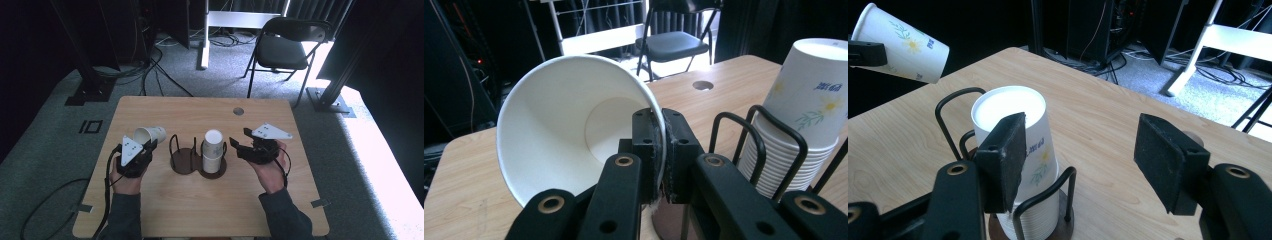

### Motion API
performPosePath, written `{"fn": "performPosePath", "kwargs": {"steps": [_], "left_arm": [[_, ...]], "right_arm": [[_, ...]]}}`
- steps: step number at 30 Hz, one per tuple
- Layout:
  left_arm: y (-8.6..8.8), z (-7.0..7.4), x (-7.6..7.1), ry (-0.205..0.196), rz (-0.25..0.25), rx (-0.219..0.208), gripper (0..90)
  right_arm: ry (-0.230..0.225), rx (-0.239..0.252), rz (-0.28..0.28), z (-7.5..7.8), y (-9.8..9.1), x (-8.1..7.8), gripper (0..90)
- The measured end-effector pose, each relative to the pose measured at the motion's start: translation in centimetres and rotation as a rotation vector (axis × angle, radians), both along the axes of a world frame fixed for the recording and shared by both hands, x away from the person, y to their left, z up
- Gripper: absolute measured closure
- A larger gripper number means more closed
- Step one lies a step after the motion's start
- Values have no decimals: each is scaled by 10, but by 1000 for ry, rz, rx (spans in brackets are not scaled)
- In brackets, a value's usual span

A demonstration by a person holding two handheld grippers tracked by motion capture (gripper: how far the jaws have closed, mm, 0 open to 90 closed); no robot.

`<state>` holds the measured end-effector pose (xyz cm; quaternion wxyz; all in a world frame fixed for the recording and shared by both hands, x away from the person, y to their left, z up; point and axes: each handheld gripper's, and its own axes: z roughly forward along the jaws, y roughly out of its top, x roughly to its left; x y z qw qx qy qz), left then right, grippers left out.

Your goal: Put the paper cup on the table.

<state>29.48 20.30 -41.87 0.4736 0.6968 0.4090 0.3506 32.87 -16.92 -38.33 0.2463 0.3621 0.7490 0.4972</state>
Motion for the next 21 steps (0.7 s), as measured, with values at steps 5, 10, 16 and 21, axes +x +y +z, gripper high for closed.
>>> {"fn": "performPosePath", "kwargs": {"steps": [5,10,16,21], "left_arm": [[1,0,0,5,9,9,864],[1,0,0,1,15,20,864],[2,0,1,13,21,26,864],[2,-1,2,25,14,38,863]], "right_arm": [[-3,-3,-5,-5,-2,-4,373],[3,5,-9,-11,-5,-7,373],[24,19,-22,-20,-12,-9,373],[33,31,-33,-25,-17,-10,373]]}}
